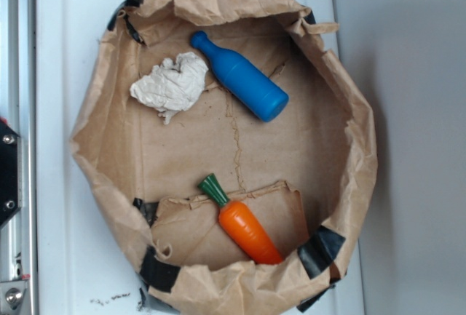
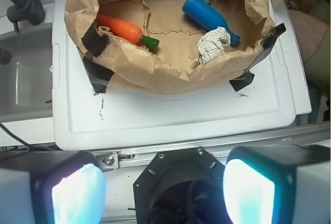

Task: Grab the blue bottle.

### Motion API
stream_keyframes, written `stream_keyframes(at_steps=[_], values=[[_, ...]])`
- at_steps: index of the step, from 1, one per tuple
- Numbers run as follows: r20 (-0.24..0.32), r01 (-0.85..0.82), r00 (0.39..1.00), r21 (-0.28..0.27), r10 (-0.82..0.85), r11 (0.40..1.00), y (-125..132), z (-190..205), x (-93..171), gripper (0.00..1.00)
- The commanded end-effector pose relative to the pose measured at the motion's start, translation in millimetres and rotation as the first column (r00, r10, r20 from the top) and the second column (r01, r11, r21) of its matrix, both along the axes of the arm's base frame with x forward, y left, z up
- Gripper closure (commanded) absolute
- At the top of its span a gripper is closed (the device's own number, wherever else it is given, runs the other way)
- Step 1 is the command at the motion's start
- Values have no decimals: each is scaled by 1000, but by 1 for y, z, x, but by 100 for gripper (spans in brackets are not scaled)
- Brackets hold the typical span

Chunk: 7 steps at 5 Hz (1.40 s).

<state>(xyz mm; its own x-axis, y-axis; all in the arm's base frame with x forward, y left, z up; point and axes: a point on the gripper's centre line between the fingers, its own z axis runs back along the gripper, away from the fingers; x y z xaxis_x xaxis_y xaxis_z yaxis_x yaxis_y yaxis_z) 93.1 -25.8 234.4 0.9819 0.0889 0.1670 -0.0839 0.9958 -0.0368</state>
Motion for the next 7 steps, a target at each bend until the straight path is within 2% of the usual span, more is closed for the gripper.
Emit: stream_keyframes(at_steps=[1,4,5,6,7], values=[[6,2,1000,2,-2,1000,-1,3,2,0],[6,2,1000,2,-2,1000,-1,3,2,0],[0,-53,999,0,53,999,8,-6,20,0],[-32,-105,994,-10,105,994,24,-19,51,0],[-22,-135,991,12,135,991,29,-34,69,0]])
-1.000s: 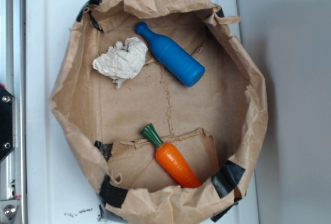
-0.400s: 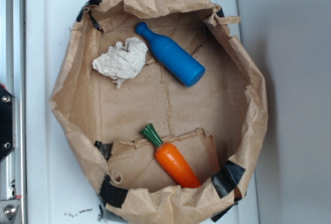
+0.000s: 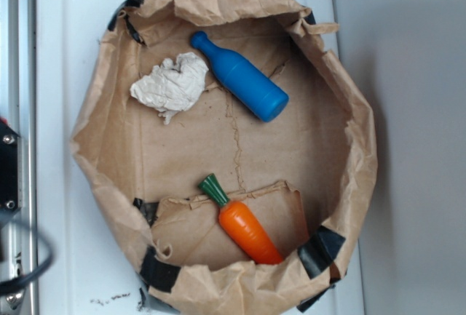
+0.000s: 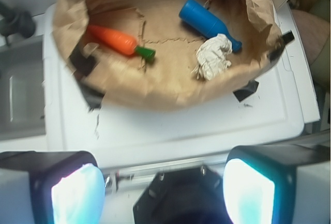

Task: Grab the blue bottle.

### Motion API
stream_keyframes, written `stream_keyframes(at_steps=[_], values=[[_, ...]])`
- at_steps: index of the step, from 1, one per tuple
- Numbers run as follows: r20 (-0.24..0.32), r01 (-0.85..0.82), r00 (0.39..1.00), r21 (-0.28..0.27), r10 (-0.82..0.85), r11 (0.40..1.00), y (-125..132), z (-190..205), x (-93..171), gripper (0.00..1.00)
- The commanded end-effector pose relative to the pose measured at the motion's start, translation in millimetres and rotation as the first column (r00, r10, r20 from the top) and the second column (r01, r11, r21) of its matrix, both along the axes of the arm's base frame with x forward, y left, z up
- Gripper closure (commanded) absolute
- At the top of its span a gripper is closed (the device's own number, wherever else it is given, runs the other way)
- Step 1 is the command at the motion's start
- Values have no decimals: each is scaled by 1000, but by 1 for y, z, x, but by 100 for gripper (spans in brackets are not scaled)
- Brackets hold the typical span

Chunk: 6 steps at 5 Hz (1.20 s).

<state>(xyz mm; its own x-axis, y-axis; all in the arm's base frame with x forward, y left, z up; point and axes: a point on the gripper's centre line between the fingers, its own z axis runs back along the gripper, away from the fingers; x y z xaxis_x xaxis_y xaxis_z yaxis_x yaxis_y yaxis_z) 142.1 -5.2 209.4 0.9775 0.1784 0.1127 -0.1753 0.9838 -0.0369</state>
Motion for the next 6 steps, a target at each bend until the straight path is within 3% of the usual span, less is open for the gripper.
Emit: stream_keyframes(at_steps=[1,2,3,4,6], values=[[32,-57,998,30,56,998,18,-34,66,0],[17,-127,992,53,126,991,16,-57,107,0],[40,-350,937,72,348,934,27,-84,155,0],[77,-570,821,128,565,811,35,-92,188,0],[77,-570,821,128,565,811,35,-92,188,0]])
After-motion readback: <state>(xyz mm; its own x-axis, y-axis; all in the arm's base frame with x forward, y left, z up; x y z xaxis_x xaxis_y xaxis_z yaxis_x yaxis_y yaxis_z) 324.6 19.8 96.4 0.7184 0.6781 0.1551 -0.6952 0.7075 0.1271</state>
